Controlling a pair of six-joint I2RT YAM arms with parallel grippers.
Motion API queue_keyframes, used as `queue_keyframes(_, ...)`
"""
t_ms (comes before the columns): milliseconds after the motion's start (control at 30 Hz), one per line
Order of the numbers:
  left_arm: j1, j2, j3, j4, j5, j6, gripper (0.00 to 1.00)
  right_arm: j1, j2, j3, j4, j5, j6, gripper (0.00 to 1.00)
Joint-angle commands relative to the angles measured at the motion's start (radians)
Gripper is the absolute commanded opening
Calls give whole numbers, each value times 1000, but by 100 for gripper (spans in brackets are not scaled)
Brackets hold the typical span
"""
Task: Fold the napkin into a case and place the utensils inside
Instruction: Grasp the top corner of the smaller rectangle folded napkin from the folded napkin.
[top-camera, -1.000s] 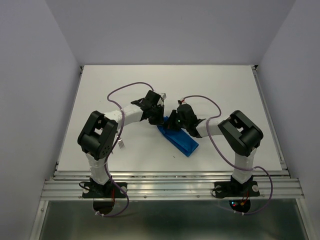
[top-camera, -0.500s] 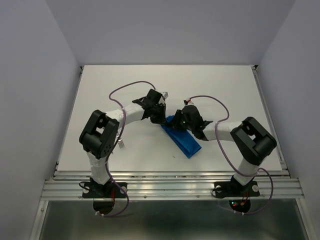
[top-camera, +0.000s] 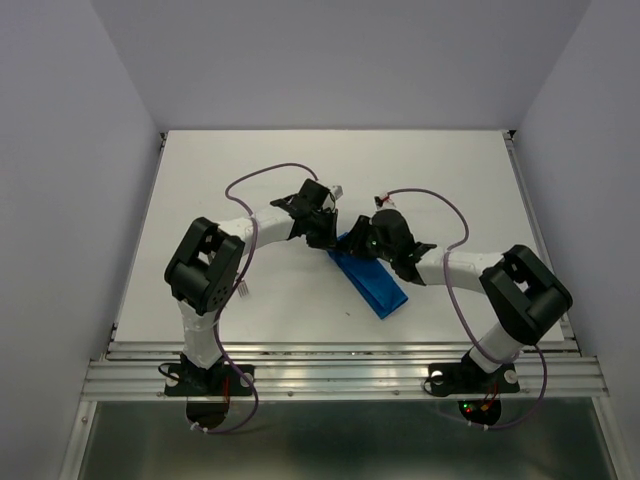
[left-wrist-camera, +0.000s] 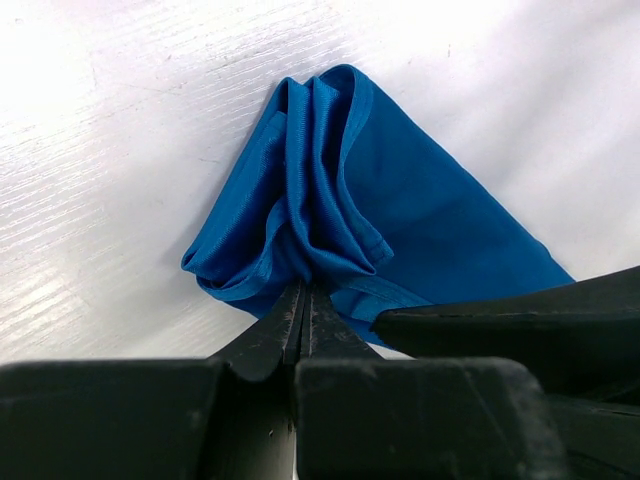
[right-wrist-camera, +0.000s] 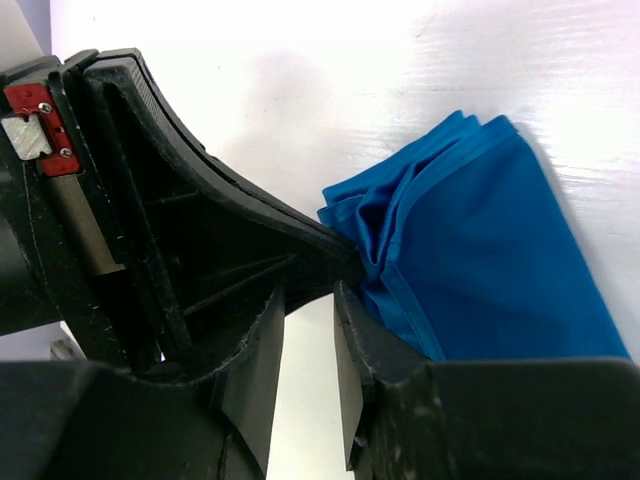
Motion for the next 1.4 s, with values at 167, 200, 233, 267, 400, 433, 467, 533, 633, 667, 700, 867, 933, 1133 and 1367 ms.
queue_keyframes(167, -6, -6, 42, 11, 23, 18, 0, -48, -67, -35, 0, 91, 2, 20)
queue_keyframes(200, -6, -6, 44, 11, 23, 18, 0, -57, -65, -35, 0, 91, 3, 20)
queue_keyframes(233, -6, -5, 44, 10, 21, 19, 0, -57, -61, -34, 0, 88, 2, 19)
queue_keyframes(267, -6, -3, 45, 8, 21, 19, 0, -68, -53, -28, 0, 80, -4, 20)
queue_keyframes(400, -6, -3, 50, 6, 23, 19, 0, -68, 7, 12, 0, 5, -23, 36)
queue_keyframes(433, -6, -3, 50, 5, 21, 19, 0, -68, 14, 21, 0, -11, -27, 38)
queue_keyframes(467, -6, -3, 52, 5, 21, 19, 0, -68, 22, 28, 0, -20, -35, 38)
queue_keyframes(533, -6, -3, 52, 5, 23, 18, 0, -68, 39, 43, -3, -40, -39, 38)
queue_keyframes(633, -6, -5, 52, 5, 23, 19, 0, -68, 48, 55, -6, -49, -50, 36)
queue_keyframes(667, -6, -5, 50, 3, 23, 19, 0, -68, 54, 61, -11, -47, -53, 33)
queue_keyframes(700, -6, -5, 52, 3, 23, 19, 0, -68, 57, 63, -13, -46, -55, 31)
queue_keyframes(867, -6, -5, 52, 3, 23, 21, 0, -68, 73, 77, -16, -49, -53, 23)
queue_keyframes(933, -8, -5, 50, 3, 24, 19, 0, -68, 83, 83, -16, -57, -53, 22)
queue_keyframes(1133, -8, -8, 50, 2, 23, 24, 0, -68, 120, 107, -33, -86, -67, 28)
queue_keyframes(1367, -8, -6, 52, 3, 26, 24, 0, -68, 140, 117, -40, -87, -67, 30)
